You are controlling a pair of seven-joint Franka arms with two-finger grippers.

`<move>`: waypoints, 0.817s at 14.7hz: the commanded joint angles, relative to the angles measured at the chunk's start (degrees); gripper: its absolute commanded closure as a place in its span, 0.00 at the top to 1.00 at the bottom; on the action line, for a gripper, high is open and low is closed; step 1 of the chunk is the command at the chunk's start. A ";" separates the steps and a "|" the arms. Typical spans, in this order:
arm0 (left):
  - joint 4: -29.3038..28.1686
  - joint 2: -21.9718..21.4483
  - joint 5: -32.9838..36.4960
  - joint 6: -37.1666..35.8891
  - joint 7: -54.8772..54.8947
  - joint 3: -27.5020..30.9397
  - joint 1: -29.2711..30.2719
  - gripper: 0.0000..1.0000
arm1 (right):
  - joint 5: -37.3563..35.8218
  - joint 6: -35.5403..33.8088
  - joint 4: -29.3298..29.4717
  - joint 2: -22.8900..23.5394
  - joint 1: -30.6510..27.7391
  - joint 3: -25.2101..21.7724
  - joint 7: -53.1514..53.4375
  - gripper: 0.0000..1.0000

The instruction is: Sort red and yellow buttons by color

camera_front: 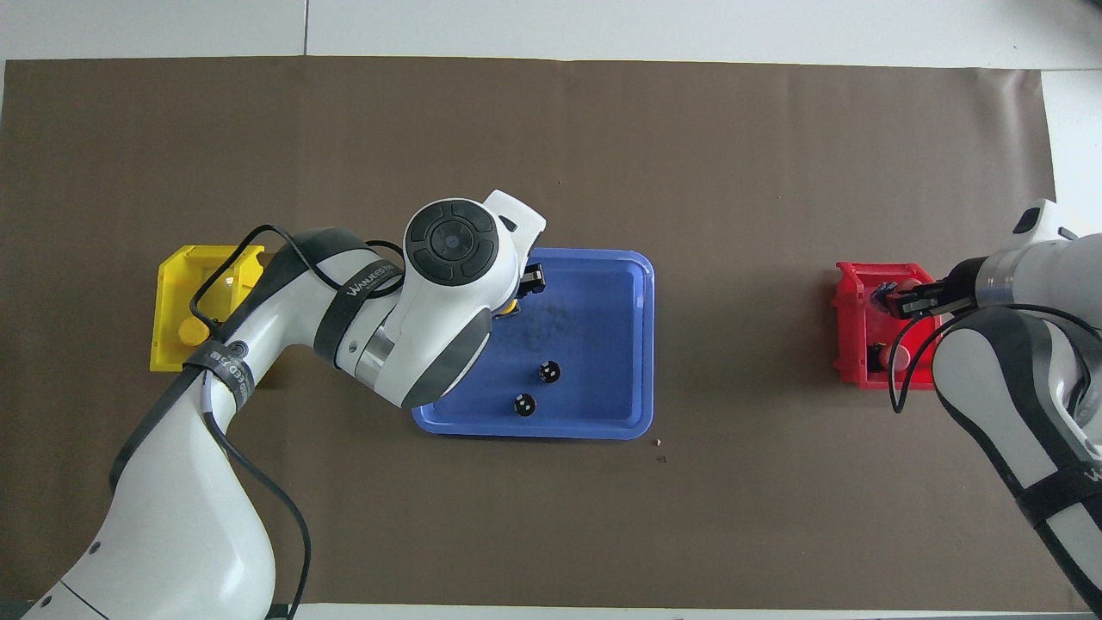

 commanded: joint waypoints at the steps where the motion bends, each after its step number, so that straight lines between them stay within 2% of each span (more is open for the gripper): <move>1: 0.73 0.87 1.36 1.22 -1.19 0.83 -1.12 0.75 | -0.06 3.10 -2.53 -0.37 -0.59 0.60 -0.32 0.12; 3: 0.64 0.87 1.27 1.57 -1.19 0.83 -1.12 0.72 | -0.06 4.52 -3.58 -0.28 -1.03 0.60 -0.75 0.14; 4: 0.64 0.87 1.27 1.66 -1.19 0.83 -1.12 0.61 | -0.06 4.52 -3.76 -0.37 -1.03 0.60 -0.76 0.25; 5: 0.47 0.87 1.27 1.92 -1.01 0.83 -1.12 0.48 | -0.06 4.26 -3.68 -0.37 -1.03 0.60 -0.76 0.49; 6: 0.21 0.95 1.27 2.97 -0.92 0.83 -1.12 0.40 | -0.06 3.74 -3.15 -0.28 -1.03 0.60 -0.76 0.72; 7: -0.23 1.22 1.27 3.33 -0.92 0.83 -1.12 0.37 | 0.02 2.51 -2.19 -0.20 -1.12 0.60 -0.58 0.82; 8: -0.32 1.31 1.27 3.33 -0.92 0.83 -1.29 0.36 | -0.06 -1.15 1.39 0.33 -1.55 0.51 -0.75 0.95; 9: -0.24 1.31 1.27 3.33 -0.92 0.83 -1.64 0.32 | -0.06 -6.33 5.34 0.42 -2.08 0.51 -0.84 1.00; 12: -0.32 1.22 1.09 3.07 -0.84 0.83 -1.73 0.14 | -0.15 -22.41 18.61 -0.19 -1.83 0.51 -0.41 1.00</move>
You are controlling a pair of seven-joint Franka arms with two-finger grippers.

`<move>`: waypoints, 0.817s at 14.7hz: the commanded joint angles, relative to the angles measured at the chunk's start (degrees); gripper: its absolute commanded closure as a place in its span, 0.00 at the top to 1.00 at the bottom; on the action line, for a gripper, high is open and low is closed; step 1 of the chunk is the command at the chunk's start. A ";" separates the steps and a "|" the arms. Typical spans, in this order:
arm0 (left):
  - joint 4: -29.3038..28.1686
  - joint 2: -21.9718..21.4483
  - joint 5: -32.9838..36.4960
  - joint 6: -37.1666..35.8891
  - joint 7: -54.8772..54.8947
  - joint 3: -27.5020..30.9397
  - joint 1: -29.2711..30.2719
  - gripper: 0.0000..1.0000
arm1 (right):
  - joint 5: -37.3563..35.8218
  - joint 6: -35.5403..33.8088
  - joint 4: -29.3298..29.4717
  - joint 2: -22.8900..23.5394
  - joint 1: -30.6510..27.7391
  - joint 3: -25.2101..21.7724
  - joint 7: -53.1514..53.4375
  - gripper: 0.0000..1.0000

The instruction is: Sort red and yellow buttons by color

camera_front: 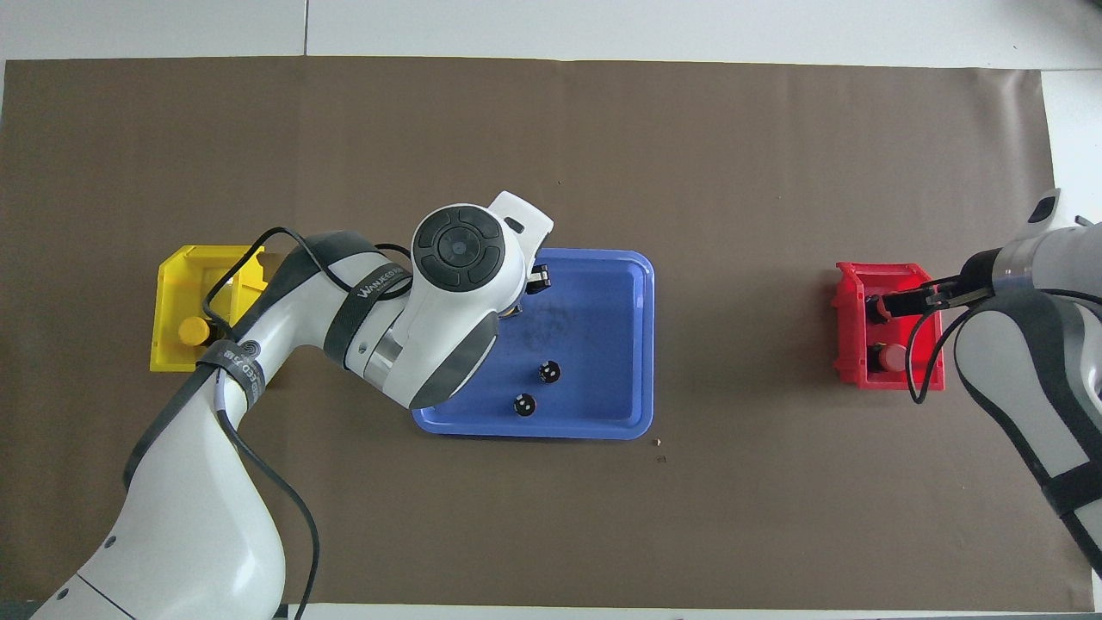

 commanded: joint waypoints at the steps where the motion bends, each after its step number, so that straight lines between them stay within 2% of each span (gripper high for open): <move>1: -0.09 0.75 0.96 0.95 -0.83 0.82 -1.11 0.10 | -0.14 -14.32 12.70 -0.31 -0.75 0.52 -0.32 1.00; 3: 1.23 0.58 0.87 -1.32 -0.83 0.82 -0.84 0.04 | -0.23 -21.97 19.04 -0.75 -0.75 0.61 1.69 1.00; 6: 7.19 0.14 0.96 -9.66 0.83 0.91 0.64 0.02 | -2.24 -33.23 27.22 -0.06 -0.58 0.87 8.01 1.00; 9: 9.75 -2.93 0.61 -17.57 7.58 1.52 4.06 0.02 | -2.87 -35.98 29.00 0.56 -0.49 0.78 9.70 1.00; 12: 9.76 -6.80 0.61 -23.56 21.18 1.52 12.31 0.02 | -3.13 -35.46 29.00 0.56 -0.14 0.70 13.82 1.00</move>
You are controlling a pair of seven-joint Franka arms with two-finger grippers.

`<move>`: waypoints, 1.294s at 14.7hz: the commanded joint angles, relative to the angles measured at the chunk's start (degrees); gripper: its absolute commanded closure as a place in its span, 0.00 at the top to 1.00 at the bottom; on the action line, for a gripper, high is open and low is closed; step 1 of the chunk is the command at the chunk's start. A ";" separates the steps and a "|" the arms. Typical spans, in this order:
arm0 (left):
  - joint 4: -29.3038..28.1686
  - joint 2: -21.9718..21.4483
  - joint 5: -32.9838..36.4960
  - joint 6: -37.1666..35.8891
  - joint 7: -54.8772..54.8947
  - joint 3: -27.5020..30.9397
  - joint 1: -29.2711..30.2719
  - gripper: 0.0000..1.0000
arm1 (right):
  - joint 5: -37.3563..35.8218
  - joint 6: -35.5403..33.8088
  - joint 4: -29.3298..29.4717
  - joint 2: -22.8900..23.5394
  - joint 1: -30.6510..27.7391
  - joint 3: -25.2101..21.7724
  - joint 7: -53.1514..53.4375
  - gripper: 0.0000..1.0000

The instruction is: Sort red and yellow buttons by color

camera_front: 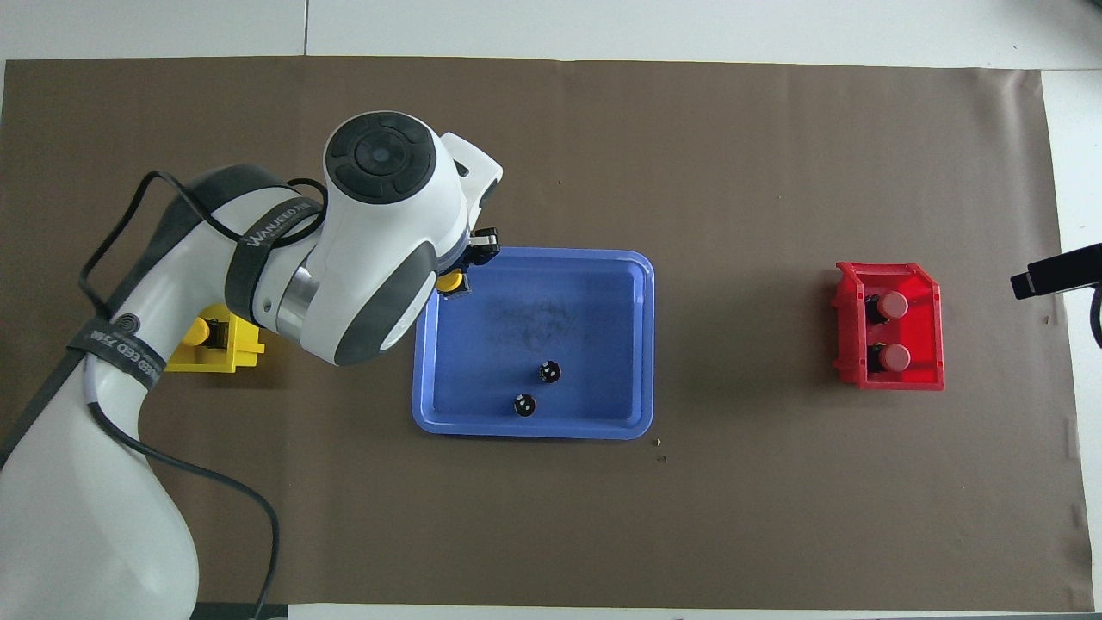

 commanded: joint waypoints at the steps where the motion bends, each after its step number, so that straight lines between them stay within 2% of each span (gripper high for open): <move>1: -0.57 -3.16 0.67 -4.60 11.98 -0.23 7.85 0.02 | -1.49 0.00 1.77 1.13 0.54 0.50 4.15 1.00; 5: -1.70 -4.21 0.76 -4.70 26.50 -0.23 17.79 0.02 | -4.13 -0.26 1.33 0.51 2.48 0.68 4.51 1.00; 10: -5.92 -5.80 0.94 -2.25 36.97 0.03 24.57 0.02 | -3.95 1.92 1.86 0.51 2.92 0.50 4.51 1.00; 14: -13.82 -8.78 1.11 5.30 40.57 0.03 26.42 0.02 | -4.21 2.81 1.86 0.42 2.83 0.42 5.12 1.00; 19: -19.27 -10.37 1.11 11.81 42.96 0.03 27.92 0.02 | -5.36 2.73 2.04 0.69 3.71 0.24 8.02 1.00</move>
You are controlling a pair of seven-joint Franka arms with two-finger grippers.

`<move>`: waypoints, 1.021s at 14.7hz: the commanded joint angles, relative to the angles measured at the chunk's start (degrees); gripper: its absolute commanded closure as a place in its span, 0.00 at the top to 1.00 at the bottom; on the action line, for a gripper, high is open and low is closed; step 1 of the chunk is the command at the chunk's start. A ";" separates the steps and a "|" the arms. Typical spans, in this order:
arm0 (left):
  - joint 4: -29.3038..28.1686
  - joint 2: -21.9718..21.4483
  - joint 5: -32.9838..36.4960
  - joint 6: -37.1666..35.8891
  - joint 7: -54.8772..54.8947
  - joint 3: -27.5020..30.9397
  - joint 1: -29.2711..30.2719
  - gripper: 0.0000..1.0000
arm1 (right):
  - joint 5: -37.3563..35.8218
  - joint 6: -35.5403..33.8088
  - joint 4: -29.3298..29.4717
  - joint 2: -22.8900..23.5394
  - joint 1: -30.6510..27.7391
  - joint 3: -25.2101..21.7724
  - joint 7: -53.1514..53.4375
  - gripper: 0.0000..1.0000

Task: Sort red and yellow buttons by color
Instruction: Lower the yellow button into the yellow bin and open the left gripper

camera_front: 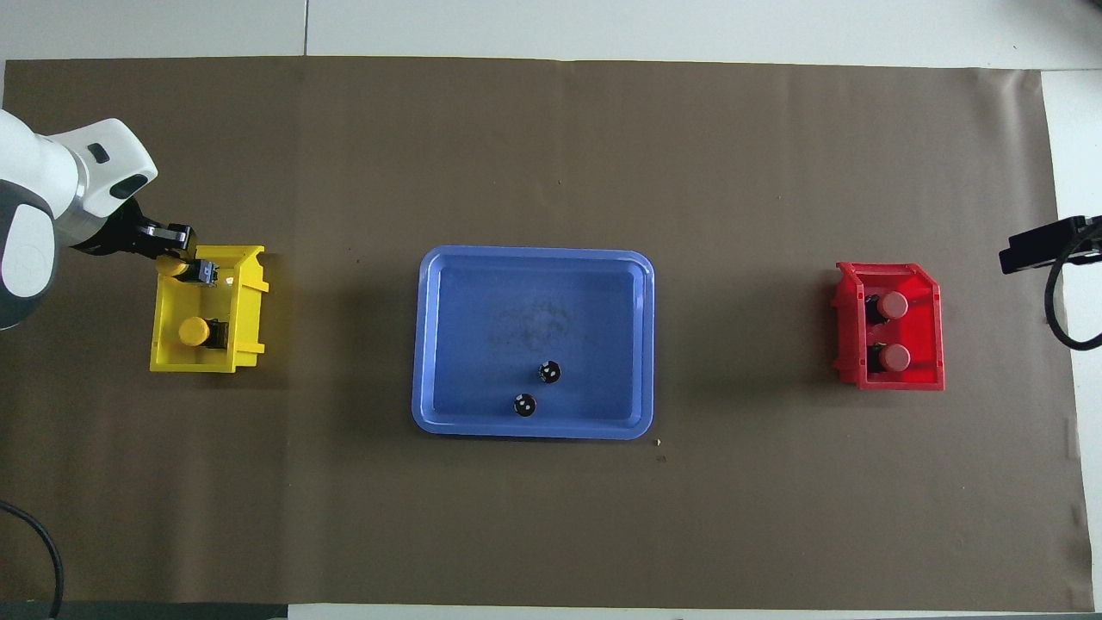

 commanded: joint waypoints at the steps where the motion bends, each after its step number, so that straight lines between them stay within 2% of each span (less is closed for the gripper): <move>1: -6.17 -2.99 1.10 5.27 0.92 -0.50 0.86 0.02 | -0.96 0.14 0.55 0.32 0.56 -0.55 1.73 1.00; 3: -8.90 -3.69 1.10 8.44 0.75 -0.50 0.86 0.02 | -0.96 -0.13 0.46 -0.03 1.52 -1.87 1.81 1.00; 8: -11.55 -3.25 1.10 12.05 0.83 -0.42 0.86 0.02 | -1.05 -0.39 0.20 -0.30 2.14 -1.96 1.99 1.00; 11: -15.06 -3.78 1.10 16.35 0.92 -0.42 1.12 0.02 | -0.96 -0.48 0.28 -0.30 2.41 -2.05 1.99 1.00; 13: -15.33 -3.17 1.18 17.15 0.92 -0.42 1.12 0.03 | -1.05 -0.48 0.37 -0.30 3.89 -3.53 2.08 1.00; 14: -15.33 -2.99 1.18 17.41 0.92 -0.42 1.12 0.08 | -1.05 -0.48 0.37 -0.21 4.07 -3.89 2.08 1.00; 15: -14.98 -2.99 1.18 17.24 1.01 -0.42 1.12 0.28 | -1.05 -0.39 0.37 -0.21 4.08 -3.89 1.99 1.00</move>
